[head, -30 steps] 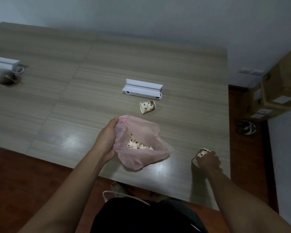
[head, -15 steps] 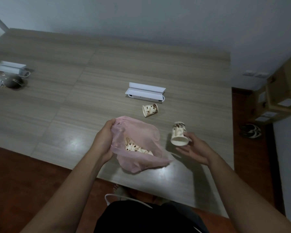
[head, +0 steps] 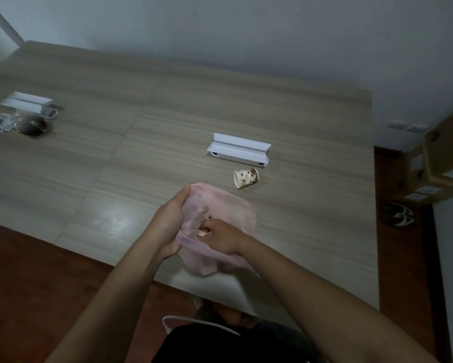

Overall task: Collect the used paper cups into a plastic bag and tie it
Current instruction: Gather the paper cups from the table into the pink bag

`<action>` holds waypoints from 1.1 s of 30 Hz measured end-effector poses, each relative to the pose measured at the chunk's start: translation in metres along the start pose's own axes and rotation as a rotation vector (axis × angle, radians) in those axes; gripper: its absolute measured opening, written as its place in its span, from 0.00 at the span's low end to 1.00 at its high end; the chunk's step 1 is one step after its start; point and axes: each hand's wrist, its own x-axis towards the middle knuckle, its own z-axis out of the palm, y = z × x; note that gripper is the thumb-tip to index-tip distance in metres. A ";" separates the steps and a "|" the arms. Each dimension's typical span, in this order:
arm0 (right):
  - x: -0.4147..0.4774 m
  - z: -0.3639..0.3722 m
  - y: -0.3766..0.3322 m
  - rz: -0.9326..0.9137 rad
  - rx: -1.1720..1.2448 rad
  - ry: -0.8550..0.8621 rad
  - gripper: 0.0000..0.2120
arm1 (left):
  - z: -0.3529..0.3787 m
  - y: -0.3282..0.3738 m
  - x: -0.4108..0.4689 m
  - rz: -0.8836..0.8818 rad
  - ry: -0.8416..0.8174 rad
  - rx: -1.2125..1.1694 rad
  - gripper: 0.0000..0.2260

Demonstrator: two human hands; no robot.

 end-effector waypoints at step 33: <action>0.116 -0.034 0.200 0.432 -0.183 0.411 0.33 | -0.110 0.099 0.101 0.080 -0.211 0.146 0.21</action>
